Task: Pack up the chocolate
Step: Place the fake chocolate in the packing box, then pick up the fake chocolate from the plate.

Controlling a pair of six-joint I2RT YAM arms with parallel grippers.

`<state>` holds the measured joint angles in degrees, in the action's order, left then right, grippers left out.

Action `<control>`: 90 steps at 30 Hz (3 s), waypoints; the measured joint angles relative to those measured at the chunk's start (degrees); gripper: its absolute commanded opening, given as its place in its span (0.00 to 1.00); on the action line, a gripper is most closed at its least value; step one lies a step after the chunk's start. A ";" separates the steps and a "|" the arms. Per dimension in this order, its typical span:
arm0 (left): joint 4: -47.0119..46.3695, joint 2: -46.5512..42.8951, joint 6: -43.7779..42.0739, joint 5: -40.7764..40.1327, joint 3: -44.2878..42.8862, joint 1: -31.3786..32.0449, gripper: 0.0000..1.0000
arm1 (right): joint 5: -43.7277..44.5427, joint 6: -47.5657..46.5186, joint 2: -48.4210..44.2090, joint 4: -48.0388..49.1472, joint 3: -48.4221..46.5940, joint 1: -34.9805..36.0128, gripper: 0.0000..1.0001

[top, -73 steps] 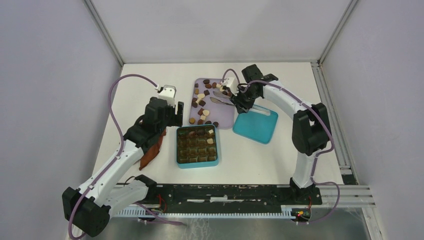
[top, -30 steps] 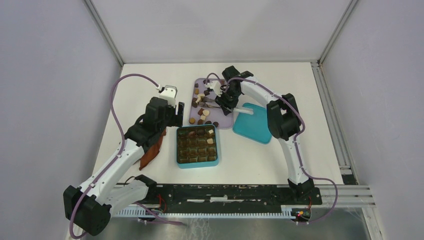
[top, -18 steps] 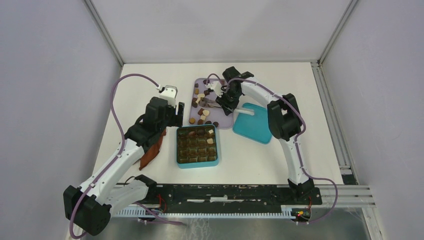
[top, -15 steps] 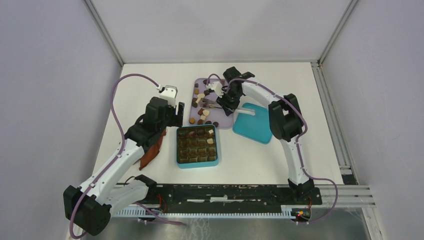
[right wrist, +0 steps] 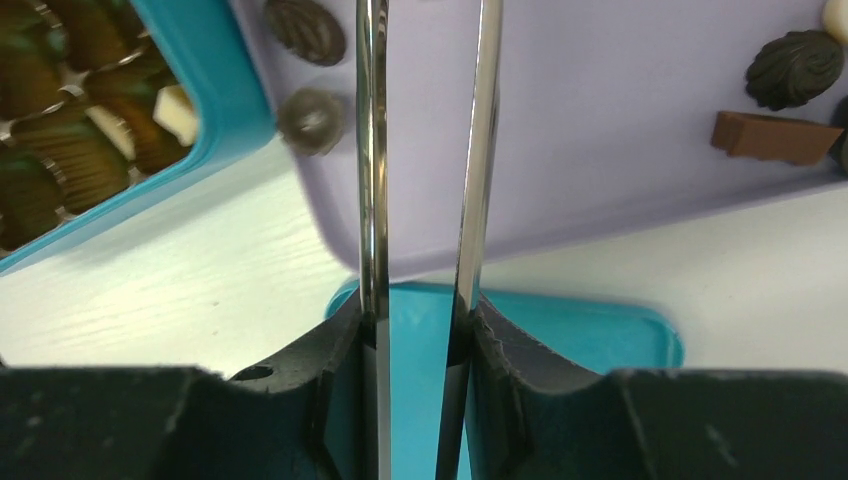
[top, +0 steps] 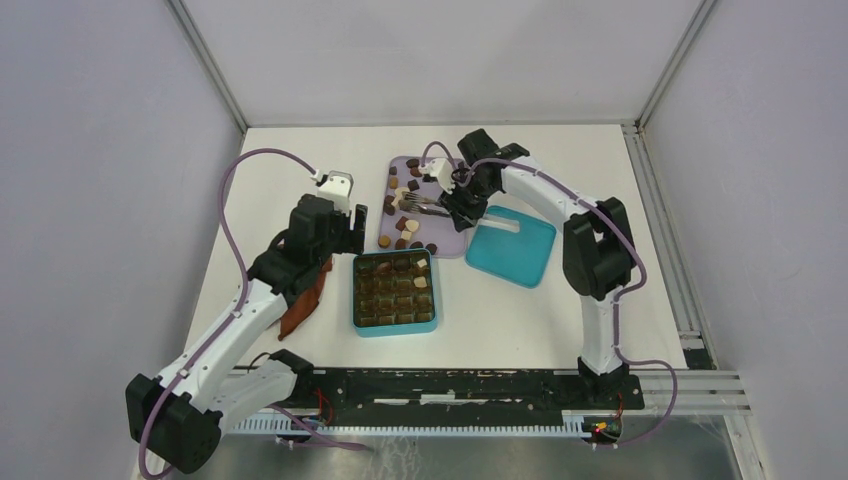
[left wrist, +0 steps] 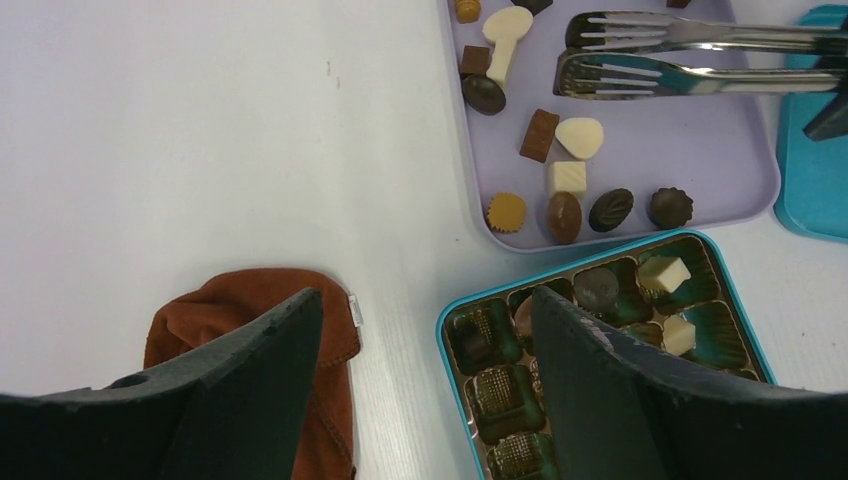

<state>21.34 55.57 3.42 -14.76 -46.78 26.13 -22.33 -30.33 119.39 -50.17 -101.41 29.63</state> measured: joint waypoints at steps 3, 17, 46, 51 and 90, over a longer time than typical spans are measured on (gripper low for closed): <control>0.02 -0.13 -0.02 -0.13 0.04 -0.04 0.81 | -1.51 -0.24 -3.93 0.48 4.00 0.00 0.14; 0.00 -0.46 -0.02 -0.17 0.17 -0.09 0.81 | -13.88 -7.52 -29.40 4.50 30.05 0.02 0.14; 0.02 -0.46 -0.02 -0.17 0.26 -0.09 0.81 | -4.83 -10.56 -23.67 7.19 33.46 9.77 0.26; 0.02 -0.46 -0.02 -0.17 0.26 -0.09 0.81 | -4.04 -10.16 -22.88 7.65 32.83 10.05 0.30; 0.02 -0.70 -0.02 -0.17 0.31 -0.09 0.81 | -3.39 -6.78 -16.26 5.11 13.51 -0.74 0.41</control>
<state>21.37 54.87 3.40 -14.94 -46.48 26.04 -25.71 -37.10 103.13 -45.06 -87.90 28.88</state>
